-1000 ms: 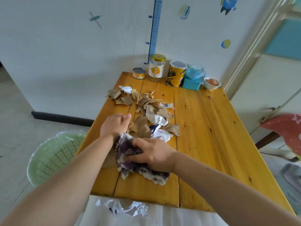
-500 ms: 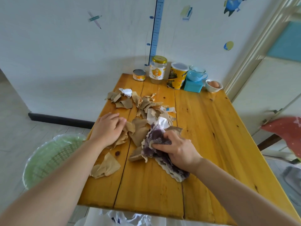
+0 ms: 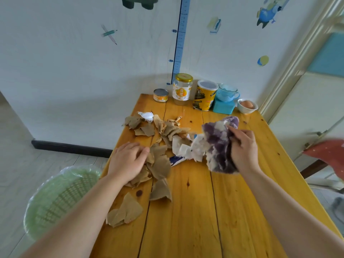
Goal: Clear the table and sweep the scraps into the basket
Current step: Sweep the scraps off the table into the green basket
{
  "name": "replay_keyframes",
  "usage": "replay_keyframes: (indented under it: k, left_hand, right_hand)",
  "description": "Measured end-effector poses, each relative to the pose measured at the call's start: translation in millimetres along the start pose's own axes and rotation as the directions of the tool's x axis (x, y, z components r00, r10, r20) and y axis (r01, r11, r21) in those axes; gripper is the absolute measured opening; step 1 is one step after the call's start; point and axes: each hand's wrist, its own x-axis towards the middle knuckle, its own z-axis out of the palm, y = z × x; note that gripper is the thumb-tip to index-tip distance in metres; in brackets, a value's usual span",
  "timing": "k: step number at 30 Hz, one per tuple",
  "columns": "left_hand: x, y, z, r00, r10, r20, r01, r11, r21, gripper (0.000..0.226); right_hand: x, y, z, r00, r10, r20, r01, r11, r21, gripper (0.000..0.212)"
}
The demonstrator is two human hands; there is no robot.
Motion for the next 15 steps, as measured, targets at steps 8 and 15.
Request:
replay_keyframes:
  k: [8,15]
  left_hand:
    - [1.3,0.1,6.6,0.999,-0.041,-0.027,0.041,0.999,-0.014,0.055]
    - [3.3,1.3,5.8,0.995,-0.096,-0.004,0.095,0.988,-0.122,0.076]
  right_hand:
    - [47.0,14.2,43.4,0.945,0.182,0.272,-0.018,0.857,-0.514,0.043]
    - [50.9,-15.0,71.8,0.902,0.019,0.432,0.202,0.864,-0.460,0.042]
